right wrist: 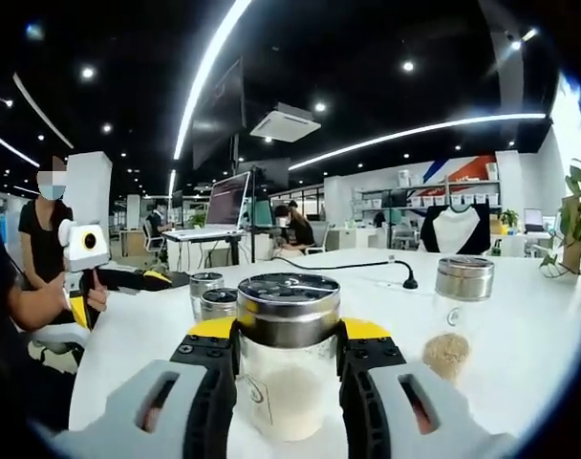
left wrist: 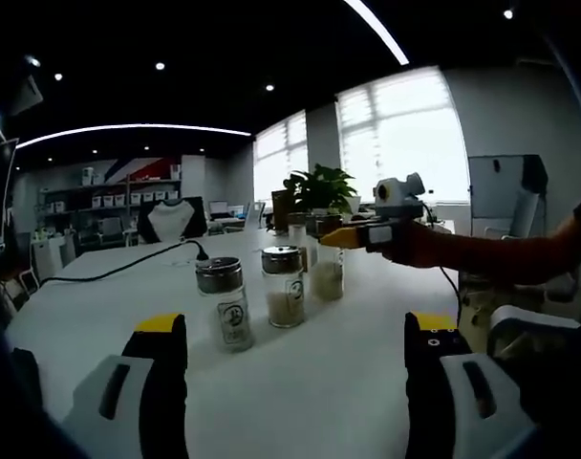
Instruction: Rotate the seasoning bottle until the label or dispensing opening points toward the visible target arrow and the bottle remains upright within the marked orientation range
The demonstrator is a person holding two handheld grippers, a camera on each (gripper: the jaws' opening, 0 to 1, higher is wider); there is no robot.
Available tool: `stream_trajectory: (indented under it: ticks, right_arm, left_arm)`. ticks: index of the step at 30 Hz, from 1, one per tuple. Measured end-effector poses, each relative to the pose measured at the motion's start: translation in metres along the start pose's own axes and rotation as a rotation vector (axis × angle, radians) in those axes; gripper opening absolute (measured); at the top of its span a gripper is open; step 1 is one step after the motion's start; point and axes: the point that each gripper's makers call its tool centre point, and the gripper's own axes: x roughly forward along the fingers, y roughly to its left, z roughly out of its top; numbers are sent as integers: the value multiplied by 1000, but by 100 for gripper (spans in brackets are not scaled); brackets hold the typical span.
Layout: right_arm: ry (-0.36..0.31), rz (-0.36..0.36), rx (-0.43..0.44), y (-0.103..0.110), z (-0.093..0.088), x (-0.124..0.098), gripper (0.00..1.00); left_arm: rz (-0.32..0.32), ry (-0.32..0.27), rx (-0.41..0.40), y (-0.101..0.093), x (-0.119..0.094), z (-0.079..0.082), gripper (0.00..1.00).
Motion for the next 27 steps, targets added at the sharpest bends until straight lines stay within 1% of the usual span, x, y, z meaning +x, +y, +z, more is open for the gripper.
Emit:
stream_trajectory:
  ticks: [1, 2, 4, 5, 6, 8, 10, 11, 14, 17, 20, 22, 24, 25, 27]
  right_arm:
    - [-38, -14, -17, -3, 5, -1, 53]
    - [-46, -31, 2, -7, 7, -4, 56]
    - [-61, -34, 35, -9, 12, -10, 57]
    - [-66, -34, 39, -9, 14, -11, 57]
    - [-86, -34, 35, -9, 21, -14, 57]
    - [-102, -46, 15, -7, 30, -19, 58]
    - [-125, -67, -23, -7, 45, -25, 57]
    - [-129, -79, -34, -9, 49, -27, 57]
    - [-119, -115, -69, -15, 58, -31, 60]
    - [-117, -155, -88, -26, 64, -35, 59]
    - [-118, -178, -84, -35, 66, -37, 56]
    - [-99, -227, -88, -48, 64, -38, 54]
    - [-79, -260, -70, -60, 59, -36, 49]
    - [-76, -306, -56, -71, 57, -37, 48]
    - [-67, -353, -46, -87, 54, -34, 48]
  left_arm:
    - [3, 0, 0, 1, 0, 0, 100]
    - [8, 1, 1, 3, -1, 0, 100]
    - [12, 0, 1, 4, -1, -1, 100]
    - [15, 0, -1, 6, -1, -1, 100]
    - [18, -2, -4, 6, -1, 0, 100]
    - [18, -3, -5, 6, -1, 0, 100]
    - [18, -1, -4, 6, -1, -1, 100]
    - [16, 1, -3, 5, -1, -1, 100]
    - [10, 6, -1, 2, 0, -2, 100]
    - [9, 9, 6, 2, 0, -2, 100]
    - [11, 7, 5, 2, 0, -2, 100]
    - [12, 5, 8, 3, -1, -1, 100]
    - [13, 5, 11, 2, 0, -2, 100]
    - [10, 6, 14, 1, 0, -2, 100]
    - [6, 10, 18, -1, 1, -3, 100]
